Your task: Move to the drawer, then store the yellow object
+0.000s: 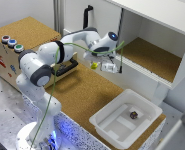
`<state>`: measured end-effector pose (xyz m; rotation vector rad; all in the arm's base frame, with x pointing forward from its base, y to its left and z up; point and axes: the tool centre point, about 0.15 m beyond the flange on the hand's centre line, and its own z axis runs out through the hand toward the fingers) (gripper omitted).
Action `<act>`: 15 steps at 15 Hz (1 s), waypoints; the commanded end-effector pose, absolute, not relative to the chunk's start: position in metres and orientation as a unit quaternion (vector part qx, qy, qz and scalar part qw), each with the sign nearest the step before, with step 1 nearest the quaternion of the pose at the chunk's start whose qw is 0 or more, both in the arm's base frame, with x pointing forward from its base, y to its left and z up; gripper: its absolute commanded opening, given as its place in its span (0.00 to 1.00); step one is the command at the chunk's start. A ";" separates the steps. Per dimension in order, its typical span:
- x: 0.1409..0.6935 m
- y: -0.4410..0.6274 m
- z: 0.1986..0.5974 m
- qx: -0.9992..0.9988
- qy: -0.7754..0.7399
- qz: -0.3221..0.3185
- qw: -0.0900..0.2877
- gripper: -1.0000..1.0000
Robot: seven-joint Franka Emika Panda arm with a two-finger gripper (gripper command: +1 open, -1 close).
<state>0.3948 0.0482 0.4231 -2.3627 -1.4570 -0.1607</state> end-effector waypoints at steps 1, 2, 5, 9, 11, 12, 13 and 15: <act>0.363 0.149 0.431 -0.778 -0.611 -0.002 0.145 0.00; 0.359 0.161 0.425 -0.773 -0.618 0.003 0.144 0.00; 0.335 0.211 0.416 -0.746 -0.650 0.015 0.141 0.00; 0.297 0.262 0.410 -0.711 -0.690 0.026 0.136 0.00; 0.276 0.284 0.397 -0.696 -0.705 0.038 0.129 0.00; 0.266 0.292 0.390 -0.689 -0.713 0.041 0.127 0.00; 0.259 0.297 0.383 -0.687 -0.715 0.037 0.122 0.00; 0.250 0.306 0.366 -0.691 -0.714 0.007 0.115 0.00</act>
